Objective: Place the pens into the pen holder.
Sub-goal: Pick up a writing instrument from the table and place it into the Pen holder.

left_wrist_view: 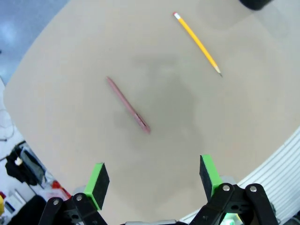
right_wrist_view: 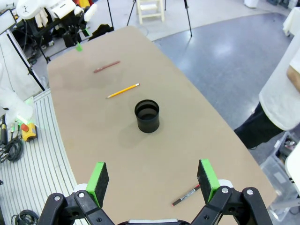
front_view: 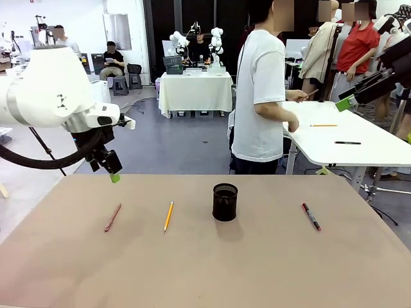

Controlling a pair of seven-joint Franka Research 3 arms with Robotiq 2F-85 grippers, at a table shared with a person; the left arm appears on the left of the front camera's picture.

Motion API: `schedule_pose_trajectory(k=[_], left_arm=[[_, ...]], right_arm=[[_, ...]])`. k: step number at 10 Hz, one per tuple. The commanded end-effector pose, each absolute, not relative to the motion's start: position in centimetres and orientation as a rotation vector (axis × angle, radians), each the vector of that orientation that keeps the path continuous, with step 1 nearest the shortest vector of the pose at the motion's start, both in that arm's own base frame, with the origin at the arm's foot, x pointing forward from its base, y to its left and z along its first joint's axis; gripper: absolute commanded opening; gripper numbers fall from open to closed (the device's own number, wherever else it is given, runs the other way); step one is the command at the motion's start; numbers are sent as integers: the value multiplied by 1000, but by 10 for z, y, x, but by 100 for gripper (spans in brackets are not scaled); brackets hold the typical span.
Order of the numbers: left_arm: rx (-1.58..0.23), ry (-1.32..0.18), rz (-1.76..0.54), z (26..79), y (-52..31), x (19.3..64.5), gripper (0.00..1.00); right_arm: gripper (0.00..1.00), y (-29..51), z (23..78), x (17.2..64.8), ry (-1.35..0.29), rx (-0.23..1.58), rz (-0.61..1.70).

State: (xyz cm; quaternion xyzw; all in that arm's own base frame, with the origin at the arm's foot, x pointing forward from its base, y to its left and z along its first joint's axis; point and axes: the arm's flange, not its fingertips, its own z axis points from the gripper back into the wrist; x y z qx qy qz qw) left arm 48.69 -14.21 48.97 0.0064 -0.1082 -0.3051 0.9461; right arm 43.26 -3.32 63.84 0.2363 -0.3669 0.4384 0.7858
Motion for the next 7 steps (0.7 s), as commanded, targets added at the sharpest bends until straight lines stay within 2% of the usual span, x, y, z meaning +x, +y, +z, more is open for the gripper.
schedule_pose_trajectory(k=[1,3,7], left_arm=[[56,-183,-513,472,-180,511,100],[151,-164,-390,447,-205,521,100],[111,-206,-283,400,-251,558,100]], right_arm=[[100,-32,638,433,-800,516,949],[100,-32,638,433,-800,516,949],[100,-32,638,433,-800,516,949]])
